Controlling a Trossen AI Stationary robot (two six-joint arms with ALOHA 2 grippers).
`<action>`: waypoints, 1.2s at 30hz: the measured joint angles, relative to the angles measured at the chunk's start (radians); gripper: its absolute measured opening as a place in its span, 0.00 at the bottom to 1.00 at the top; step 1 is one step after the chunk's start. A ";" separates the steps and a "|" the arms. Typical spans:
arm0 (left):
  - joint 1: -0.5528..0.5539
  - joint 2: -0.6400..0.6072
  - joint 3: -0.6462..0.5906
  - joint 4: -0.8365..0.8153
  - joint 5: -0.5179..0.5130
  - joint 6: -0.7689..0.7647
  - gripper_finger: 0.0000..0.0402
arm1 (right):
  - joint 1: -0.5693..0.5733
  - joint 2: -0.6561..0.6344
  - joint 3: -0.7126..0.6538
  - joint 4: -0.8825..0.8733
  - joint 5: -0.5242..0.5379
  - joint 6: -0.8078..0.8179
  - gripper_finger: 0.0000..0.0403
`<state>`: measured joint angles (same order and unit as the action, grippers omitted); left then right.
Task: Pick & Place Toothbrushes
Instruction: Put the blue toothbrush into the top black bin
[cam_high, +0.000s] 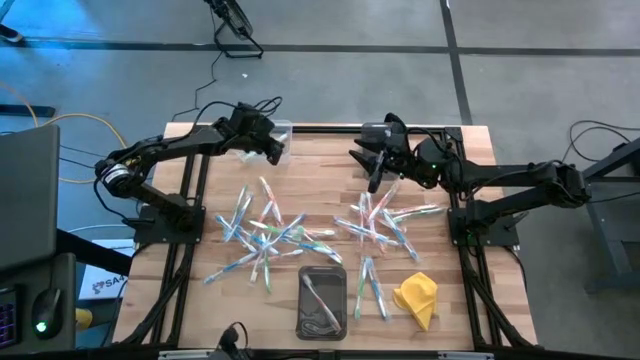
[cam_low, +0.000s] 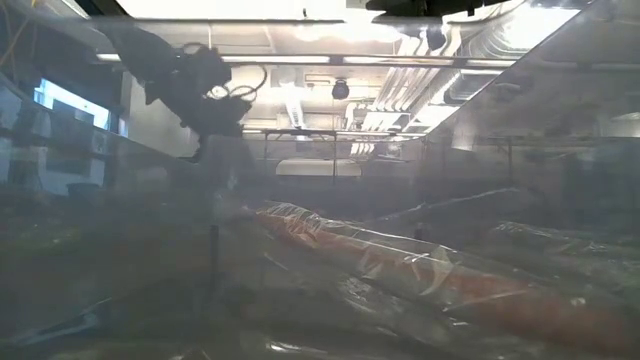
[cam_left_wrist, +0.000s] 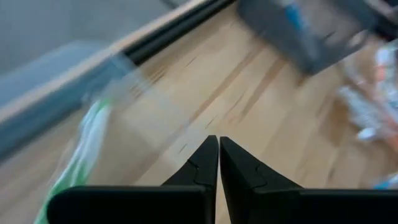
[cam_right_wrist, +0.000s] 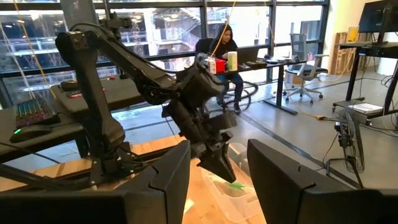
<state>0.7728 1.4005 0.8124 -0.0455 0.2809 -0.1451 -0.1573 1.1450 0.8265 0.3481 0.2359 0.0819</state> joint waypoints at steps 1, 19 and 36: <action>-0.012 -0.008 0.000 0.022 -0.001 0.000 0.04 | 0.000 0.000 0.000 0.000 0.000 0.000 0.38; -0.161 -0.218 0.000 0.075 -0.034 0.009 0.04 | 0.000 0.000 0.000 0.000 0.001 0.000 0.38; -0.250 -0.316 0.000 0.074 -0.113 0.064 0.04 | 0.000 0.000 0.000 -0.022 0.000 0.000 0.09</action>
<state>0.5228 1.0845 0.8124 0.0281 0.1683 -0.0811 -0.1573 1.1450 0.8268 0.3263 0.2363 0.0818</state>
